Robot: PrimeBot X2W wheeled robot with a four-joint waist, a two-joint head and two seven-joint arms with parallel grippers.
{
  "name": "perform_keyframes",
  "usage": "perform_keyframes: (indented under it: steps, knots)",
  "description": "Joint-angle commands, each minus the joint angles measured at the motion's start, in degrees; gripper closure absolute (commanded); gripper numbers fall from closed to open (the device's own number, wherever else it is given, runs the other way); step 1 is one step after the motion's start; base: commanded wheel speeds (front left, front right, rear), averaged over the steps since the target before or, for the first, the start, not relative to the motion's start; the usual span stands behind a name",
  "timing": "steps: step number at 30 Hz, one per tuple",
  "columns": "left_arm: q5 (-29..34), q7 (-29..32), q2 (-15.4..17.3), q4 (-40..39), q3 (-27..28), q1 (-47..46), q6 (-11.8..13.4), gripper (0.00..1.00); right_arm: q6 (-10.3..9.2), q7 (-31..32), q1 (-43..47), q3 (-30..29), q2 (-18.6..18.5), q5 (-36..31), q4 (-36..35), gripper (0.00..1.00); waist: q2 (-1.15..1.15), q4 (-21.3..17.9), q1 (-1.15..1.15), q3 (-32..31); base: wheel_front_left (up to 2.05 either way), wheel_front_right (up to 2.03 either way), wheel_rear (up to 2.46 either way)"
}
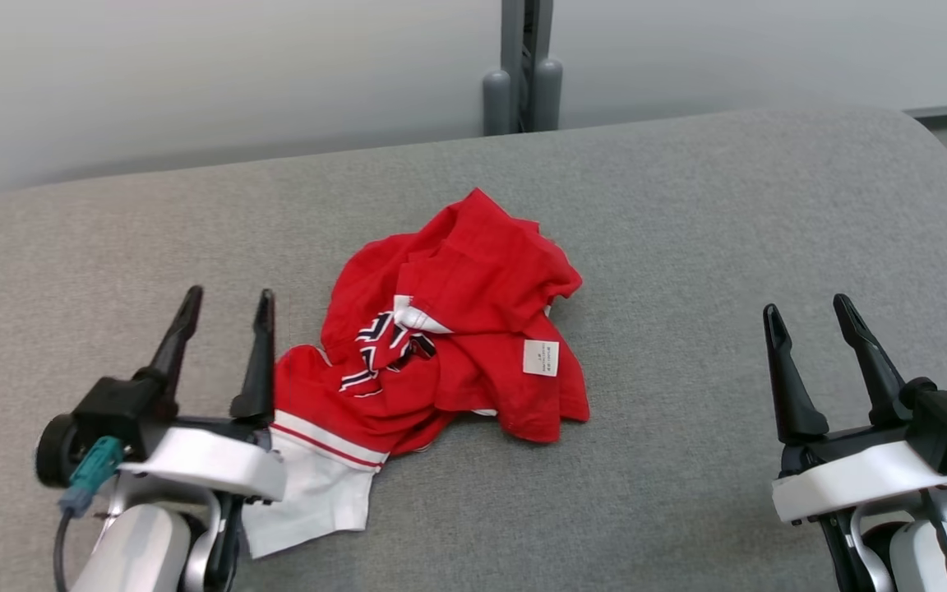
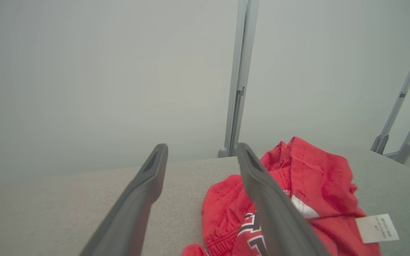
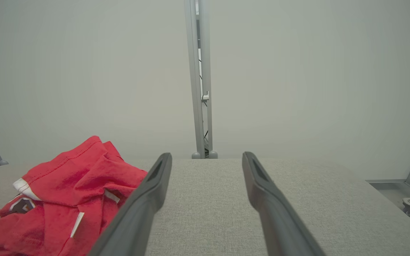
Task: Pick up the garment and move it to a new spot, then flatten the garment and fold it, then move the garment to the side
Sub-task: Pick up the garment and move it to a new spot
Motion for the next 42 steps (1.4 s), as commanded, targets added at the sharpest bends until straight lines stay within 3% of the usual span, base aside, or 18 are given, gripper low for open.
perform_keyframes:
  steps: [1, 17, 42]
  knots:
    - [-0.6, 0.0, 1.1, -0.8, 0.9, 1.2, 0.5, 0.0, 0.01, 0.5, 0.8, -0.3, -0.2, -0.6, -0.4, 0.0, 0.0, 1.4, 0.0, -1.2, 0.0, 0.0, 0.0]
    - [-0.8, 3.2, 5.3, -7.4, 1.6, 10.9, 2.4, 0.0, 0.01, 3.2, 6.1, -2.7, -0.2, -1.3, -2.1, 0.0, 0.0, 3.8, 0.0, -5.6, 0.0, 0.0, 0.0]
    - [-2.5, 5.6, 6.2, -8.3, 0.5, 13.2, 2.8, 0.0, 0.01, 5.1, 8.4, -4.1, -0.2, -0.6, -6.0, 0.0, 0.0, 3.8, 0.0, -5.9, 0.0, 0.0, 0.0]
